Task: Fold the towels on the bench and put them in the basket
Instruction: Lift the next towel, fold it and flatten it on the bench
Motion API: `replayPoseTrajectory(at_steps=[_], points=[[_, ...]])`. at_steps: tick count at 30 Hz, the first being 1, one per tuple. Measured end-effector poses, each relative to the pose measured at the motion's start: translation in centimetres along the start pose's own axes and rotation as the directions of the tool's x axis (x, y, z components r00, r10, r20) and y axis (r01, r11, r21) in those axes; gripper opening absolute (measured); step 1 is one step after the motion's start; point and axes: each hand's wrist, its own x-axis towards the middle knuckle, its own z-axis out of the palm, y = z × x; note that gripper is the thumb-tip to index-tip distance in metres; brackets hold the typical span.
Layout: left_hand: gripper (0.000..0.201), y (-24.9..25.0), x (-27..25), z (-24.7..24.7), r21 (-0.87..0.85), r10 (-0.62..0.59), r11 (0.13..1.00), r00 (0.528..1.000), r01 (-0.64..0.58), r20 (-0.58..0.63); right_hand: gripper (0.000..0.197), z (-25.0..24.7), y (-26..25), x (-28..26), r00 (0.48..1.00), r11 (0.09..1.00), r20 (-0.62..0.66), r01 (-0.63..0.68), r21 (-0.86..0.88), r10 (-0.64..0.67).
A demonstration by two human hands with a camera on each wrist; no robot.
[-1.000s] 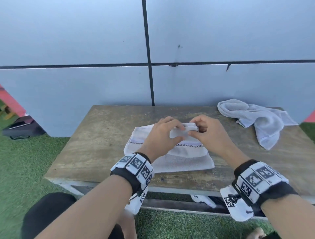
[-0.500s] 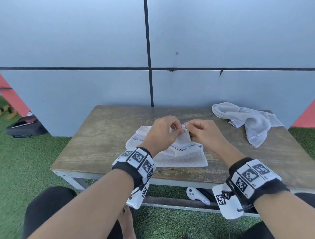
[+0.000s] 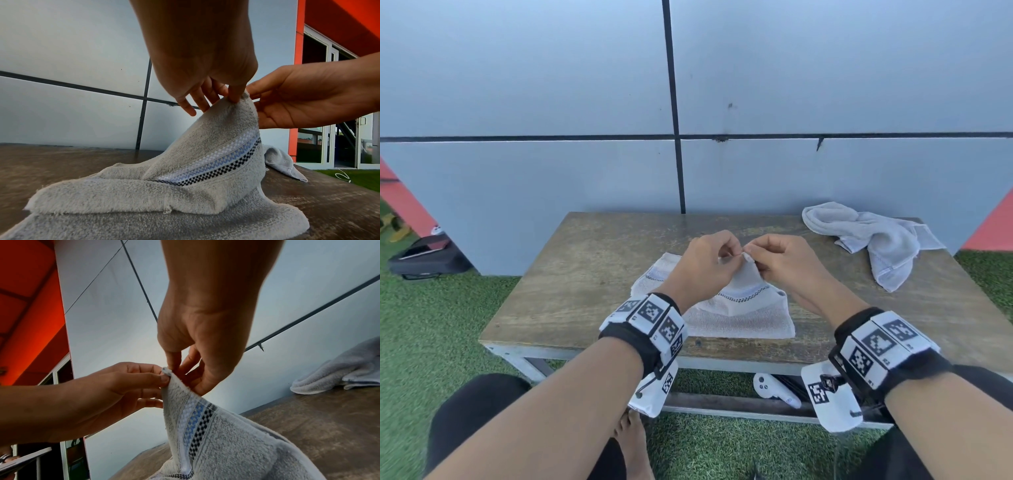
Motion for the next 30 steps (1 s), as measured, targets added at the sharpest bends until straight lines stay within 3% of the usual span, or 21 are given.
replayPoseTrajectory(at_steps=[6, 11, 16, 20, 30], points=[[0.014, 0.4, -0.1, -0.2, -0.02, -0.012, 1.0, 0.998, 0.013, 0.06, 0.02, -0.6, 0.1, 0.3, 0.991, 0.988, 0.068, -0.124, 0.097, 0.118], [0.01, 0.1, -0.4, 0.0, -0.039, -0.019, 0.999, 0.998, 0.021, 0.062, 0.012, -0.5, -0.1, 0.5, 0.987, 0.987, 0.095, -0.139, 0.077, 0.132], [0.014, 0.2, -0.5, 0.0, -0.084, -0.039, 0.996, 0.999, 0.041, 0.034, 0.007, -0.2, 0.3, 0.6, 0.998, 0.998, 0.007, -0.058, -0.006, 0.058], [0.013, -0.1, -0.1, -0.3, -0.101, -0.09, 0.991, 0.996, 0.088, -0.015, 0.013, -0.4, 0.3, 0.5, 0.998, 0.998, -0.048, 0.049, 0.036, -0.047], [0.002, 0.7, 0.6, -0.4, -0.119, -0.083, 0.99, 0.996, 0.08, -0.019, 0.019, -0.8, -0.2, 0.7, 0.982, 0.981, -0.062, 0.174, -0.085, -0.179]])
